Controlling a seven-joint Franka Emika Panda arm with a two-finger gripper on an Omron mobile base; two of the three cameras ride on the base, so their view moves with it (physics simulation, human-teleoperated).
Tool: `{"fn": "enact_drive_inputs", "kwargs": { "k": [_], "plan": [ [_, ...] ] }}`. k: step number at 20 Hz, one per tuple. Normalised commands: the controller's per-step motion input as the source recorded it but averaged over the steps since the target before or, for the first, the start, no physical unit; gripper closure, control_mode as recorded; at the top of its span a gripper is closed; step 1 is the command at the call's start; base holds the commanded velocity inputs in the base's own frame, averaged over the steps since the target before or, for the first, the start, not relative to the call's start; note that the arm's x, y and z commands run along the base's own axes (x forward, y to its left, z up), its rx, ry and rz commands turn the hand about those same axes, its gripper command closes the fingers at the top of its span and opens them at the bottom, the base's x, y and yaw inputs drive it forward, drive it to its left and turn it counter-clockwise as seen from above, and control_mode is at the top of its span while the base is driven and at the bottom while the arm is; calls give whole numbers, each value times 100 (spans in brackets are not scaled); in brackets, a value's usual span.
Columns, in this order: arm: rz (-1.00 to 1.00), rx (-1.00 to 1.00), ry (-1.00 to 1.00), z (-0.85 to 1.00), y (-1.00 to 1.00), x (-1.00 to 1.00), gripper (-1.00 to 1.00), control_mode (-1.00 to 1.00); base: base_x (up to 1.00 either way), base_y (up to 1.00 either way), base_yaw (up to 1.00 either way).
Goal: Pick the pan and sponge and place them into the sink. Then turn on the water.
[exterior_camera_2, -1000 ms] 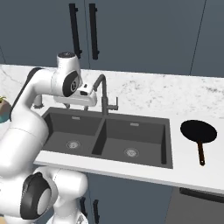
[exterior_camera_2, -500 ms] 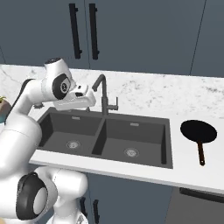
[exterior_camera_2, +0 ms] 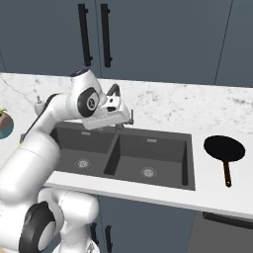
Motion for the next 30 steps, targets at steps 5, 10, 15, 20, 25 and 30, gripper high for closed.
{"fn": "enact_drive_inputs", "kwargs": {
  "k": [5, 10, 15, 20, 25, 30],
  "plan": [
    [0, 0, 0, -1, -70, -1, -100, -100, 0, 0, 0],
    [0, 0, 0, -1, -65, -8, -100, -100, 0, 0, 0],
    [0, 0, 0, 8, -46, -12, -100, -100, 0, 0, 0],
    [-2, 0, 3, 17, -3, -4, -100, -100, 0, 0, 0],
    [-12, 0, 7, 4, 2, -1, -100, -100, 0, 0, 0],
    [-1, 5, 10, -9, -53, 0, -100, -100, 0, 0, 0]
  ]
}}
